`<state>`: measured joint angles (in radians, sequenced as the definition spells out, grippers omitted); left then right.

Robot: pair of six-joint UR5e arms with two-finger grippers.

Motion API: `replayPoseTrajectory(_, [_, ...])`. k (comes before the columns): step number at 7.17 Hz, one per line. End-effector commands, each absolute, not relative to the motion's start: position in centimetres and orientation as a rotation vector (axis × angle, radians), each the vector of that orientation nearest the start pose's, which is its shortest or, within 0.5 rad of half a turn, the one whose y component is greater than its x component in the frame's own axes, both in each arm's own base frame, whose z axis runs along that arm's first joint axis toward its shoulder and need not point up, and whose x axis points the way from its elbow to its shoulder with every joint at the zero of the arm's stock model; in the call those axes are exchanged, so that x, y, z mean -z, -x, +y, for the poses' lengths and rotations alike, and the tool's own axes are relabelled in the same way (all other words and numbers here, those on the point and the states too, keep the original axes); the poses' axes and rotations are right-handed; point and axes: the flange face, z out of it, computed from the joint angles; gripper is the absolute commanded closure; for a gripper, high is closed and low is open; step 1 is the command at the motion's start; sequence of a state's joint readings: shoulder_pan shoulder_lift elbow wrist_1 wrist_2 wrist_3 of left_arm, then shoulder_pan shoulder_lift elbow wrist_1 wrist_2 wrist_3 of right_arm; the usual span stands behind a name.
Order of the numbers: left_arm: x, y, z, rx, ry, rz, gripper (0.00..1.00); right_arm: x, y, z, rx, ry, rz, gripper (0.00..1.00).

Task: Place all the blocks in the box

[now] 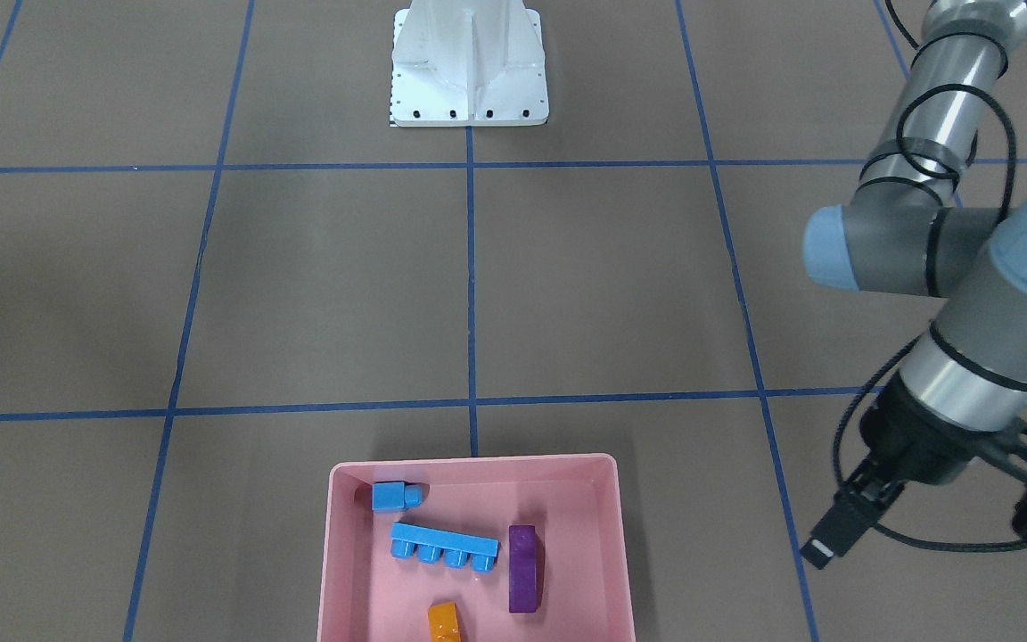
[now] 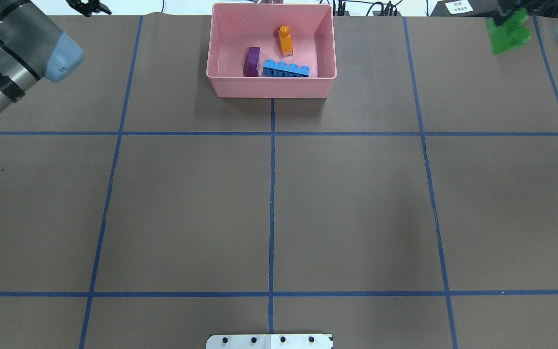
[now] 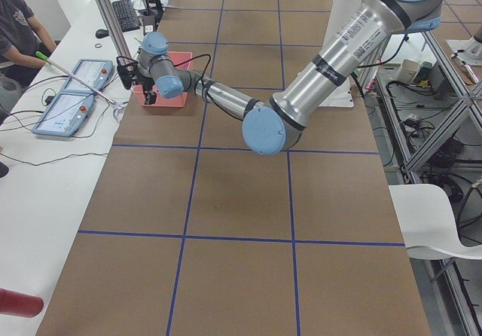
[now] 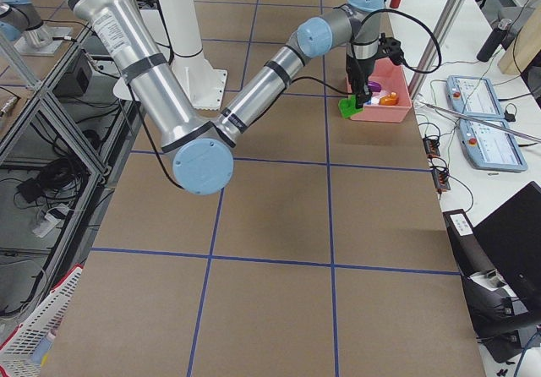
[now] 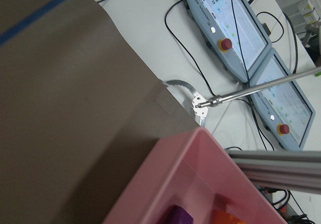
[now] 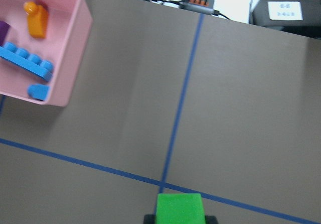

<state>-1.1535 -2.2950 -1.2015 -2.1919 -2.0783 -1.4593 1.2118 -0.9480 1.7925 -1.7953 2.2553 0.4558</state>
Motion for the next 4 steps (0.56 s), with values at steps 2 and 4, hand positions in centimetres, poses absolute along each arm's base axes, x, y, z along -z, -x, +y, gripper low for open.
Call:
replayPoseTrajectory(2, [-38.7, -16.1, -74.5, 0.551, -0.283, 0.947, 0.00, -15.1, 40.0, -68.5, -0.009, -0.432, -0.993, 1.00])
replayPoseTrajectory(4, [-39.3, -15.8, -74.3, 0.554, -0.280, 0.944, 0.00, -14.3, 45.8, -71.3, -0.007, -0.430, -0.990, 1.00])
